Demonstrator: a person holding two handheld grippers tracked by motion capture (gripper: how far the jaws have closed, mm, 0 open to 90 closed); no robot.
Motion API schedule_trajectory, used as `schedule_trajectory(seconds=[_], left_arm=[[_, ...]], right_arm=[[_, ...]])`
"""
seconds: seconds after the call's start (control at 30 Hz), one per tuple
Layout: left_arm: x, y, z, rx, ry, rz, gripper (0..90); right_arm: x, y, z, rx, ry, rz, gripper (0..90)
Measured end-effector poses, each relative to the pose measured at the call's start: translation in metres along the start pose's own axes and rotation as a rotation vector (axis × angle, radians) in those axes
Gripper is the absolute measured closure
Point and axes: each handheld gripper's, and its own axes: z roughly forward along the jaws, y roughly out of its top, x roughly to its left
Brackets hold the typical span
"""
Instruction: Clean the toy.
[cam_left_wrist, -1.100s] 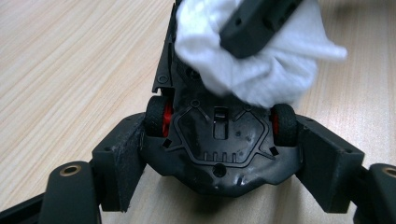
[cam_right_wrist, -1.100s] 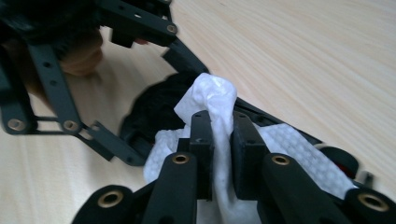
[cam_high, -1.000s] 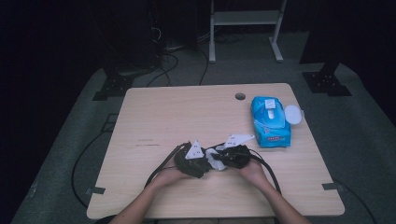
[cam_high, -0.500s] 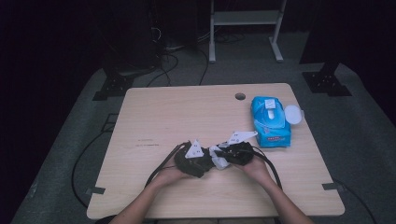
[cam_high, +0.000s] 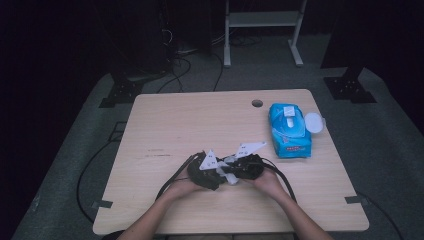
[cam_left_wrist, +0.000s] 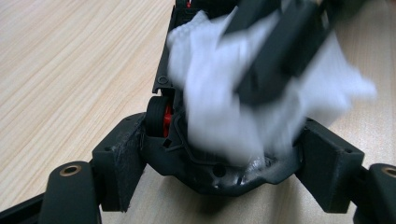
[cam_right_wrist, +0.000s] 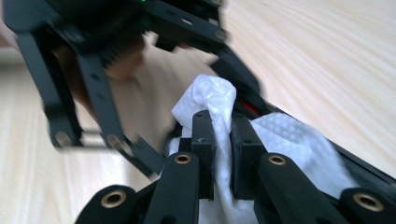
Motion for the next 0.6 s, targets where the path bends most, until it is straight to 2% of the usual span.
schedule_trajectory(seconds=[0.07,0.1,0.3,0.33,0.37,0.4,0.5,0.6], left_arm=[[0.001,0.000,0.000,0.004,0.002,0.008,23.5],[0.001,-0.001,0.000,0.005,0.002,0.009,23.5],[0.000,0.001,-0.002,-0.003,0.008,0.015,23.6],[-0.001,0.001,-0.001,-0.003,0.010,0.017,23.6],[-0.001,0.001,0.000,-0.005,0.009,0.017,23.6],[-0.001,0.001,0.001,-0.008,0.006,0.010,23.6],[-0.002,0.002,0.003,0.015,0.009,0.038,23.6],[-0.003,0.001,0.003,0.014,0.005,0.029,23.6]], right_arm=[[-0.006,-0.006,-0.010,0.001,-0.034,0.011,81.8],[-0.011,-0.013,-0.019,-0.003,-0.054,0.034,81.9],[-0.015,-0.017,-0.029,0.002,-0.081,0.050,82.0],[-0.013,-0.017,-0.028,-0.001,-0.080,0.053,82.2],[-0.007,-0.015,-0.021,-0.015,-0.048,0.057,82.2],[-0.007,-0.015,-0.021,-0.015,-0.048,0.057,82.2],[0.003,-0.011,-0.007,-0.024,0.014,0.035,82.2],[0.005,-0.010,-0.005,-0.001,0.015,0.013,82.2]])
